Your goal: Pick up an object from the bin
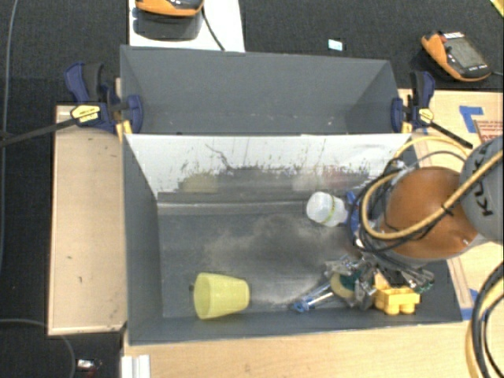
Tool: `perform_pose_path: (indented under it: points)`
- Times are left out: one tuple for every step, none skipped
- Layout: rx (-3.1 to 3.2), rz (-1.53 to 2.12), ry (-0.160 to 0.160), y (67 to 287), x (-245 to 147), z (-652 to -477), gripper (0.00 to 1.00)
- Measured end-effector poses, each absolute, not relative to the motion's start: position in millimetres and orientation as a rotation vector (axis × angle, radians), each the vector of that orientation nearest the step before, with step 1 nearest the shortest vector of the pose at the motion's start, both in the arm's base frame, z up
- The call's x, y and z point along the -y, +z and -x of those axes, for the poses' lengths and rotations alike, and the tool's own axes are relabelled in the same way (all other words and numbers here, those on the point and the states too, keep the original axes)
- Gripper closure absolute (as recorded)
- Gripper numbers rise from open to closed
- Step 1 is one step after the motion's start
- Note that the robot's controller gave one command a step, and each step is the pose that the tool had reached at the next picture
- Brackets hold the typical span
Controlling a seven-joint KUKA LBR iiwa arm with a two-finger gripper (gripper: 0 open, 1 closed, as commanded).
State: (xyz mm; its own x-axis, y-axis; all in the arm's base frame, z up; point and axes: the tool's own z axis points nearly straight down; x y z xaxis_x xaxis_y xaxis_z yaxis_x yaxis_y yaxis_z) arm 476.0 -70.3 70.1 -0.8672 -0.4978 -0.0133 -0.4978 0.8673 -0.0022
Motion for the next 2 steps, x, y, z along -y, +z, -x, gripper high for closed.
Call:
perform_pose_path:
  points:
    - [-3.022, 0.807, 0.002, 70.2, 70.4, -476.1, 1.0]
    - [-3.018, 0.806, 0.001, 73.8, 70.3, -476.4, 1.0]
